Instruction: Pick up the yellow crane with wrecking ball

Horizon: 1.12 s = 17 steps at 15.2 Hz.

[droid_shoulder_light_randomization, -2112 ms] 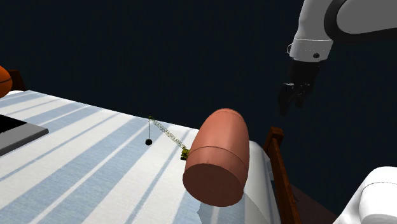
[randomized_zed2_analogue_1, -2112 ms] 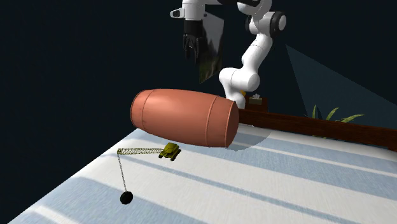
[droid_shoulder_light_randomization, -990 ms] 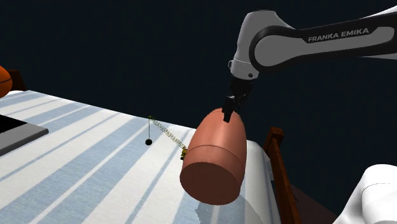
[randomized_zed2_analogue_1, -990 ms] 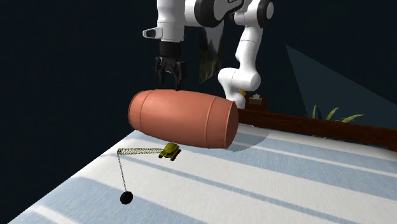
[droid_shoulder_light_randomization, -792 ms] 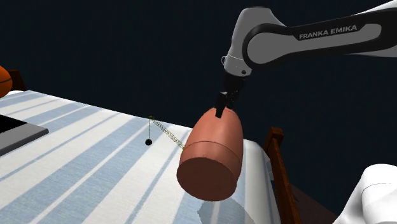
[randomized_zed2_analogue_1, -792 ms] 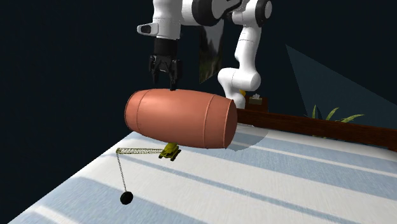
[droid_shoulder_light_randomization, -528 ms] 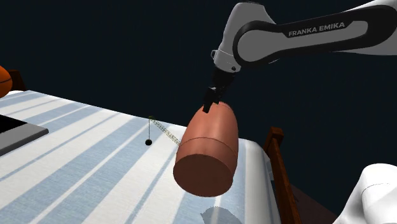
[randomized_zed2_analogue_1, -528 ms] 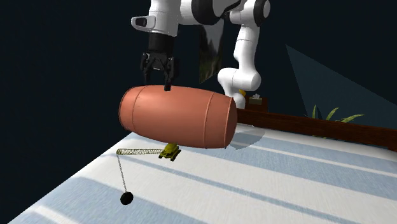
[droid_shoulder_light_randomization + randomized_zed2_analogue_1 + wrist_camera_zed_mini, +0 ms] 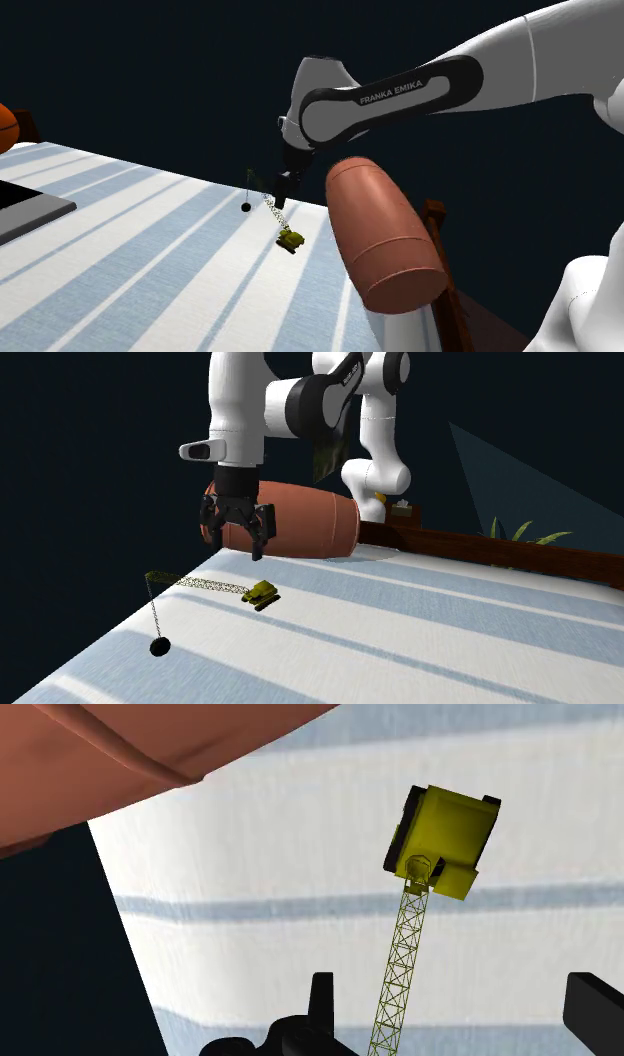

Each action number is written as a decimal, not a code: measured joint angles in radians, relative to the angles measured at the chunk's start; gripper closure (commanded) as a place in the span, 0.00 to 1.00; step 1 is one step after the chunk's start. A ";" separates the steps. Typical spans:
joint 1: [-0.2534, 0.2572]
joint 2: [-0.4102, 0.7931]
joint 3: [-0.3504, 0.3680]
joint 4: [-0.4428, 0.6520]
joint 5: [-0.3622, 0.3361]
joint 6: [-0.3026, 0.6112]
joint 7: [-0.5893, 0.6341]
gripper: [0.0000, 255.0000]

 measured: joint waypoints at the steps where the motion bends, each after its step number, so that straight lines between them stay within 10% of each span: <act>1: 0.007 0.030 0.008 0.028 0.002 -0.015 -0.008 0.00; 10: 0.018 0.121 0.018 0.024 0.001 0.067 -0.028 0.00; 11: 0.018 0.124 0.018 0.022 0.001 0.072 -0.028 1.00; 17: 0.019 0.129 0.018 0.023 0.000 0.076 -0.027 1.00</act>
